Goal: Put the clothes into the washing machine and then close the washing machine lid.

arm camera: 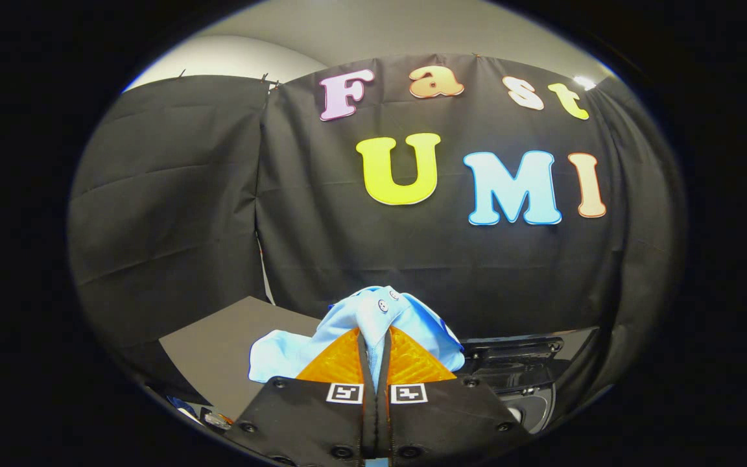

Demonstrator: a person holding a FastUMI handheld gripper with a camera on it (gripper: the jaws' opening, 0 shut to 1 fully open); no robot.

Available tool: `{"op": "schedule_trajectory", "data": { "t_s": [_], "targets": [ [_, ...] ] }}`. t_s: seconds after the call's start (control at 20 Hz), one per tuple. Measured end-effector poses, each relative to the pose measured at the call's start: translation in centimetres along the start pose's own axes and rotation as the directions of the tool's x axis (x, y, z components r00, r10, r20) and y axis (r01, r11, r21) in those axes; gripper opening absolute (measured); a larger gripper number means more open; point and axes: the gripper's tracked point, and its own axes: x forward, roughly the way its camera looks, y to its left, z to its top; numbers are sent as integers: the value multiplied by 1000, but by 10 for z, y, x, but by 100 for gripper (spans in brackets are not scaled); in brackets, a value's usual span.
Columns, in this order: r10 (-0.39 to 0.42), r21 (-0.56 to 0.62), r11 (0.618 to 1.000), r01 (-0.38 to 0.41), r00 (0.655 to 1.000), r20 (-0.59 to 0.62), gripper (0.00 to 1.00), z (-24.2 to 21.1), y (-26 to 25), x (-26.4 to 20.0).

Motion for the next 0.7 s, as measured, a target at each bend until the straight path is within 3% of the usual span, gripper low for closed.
{"op": "schedule_trajectory", "data": {
  "t_s": [0.7],
  "targets": [
    [-151,-13,988,151,988,27,2,3,-79,-25]
  ]
}}
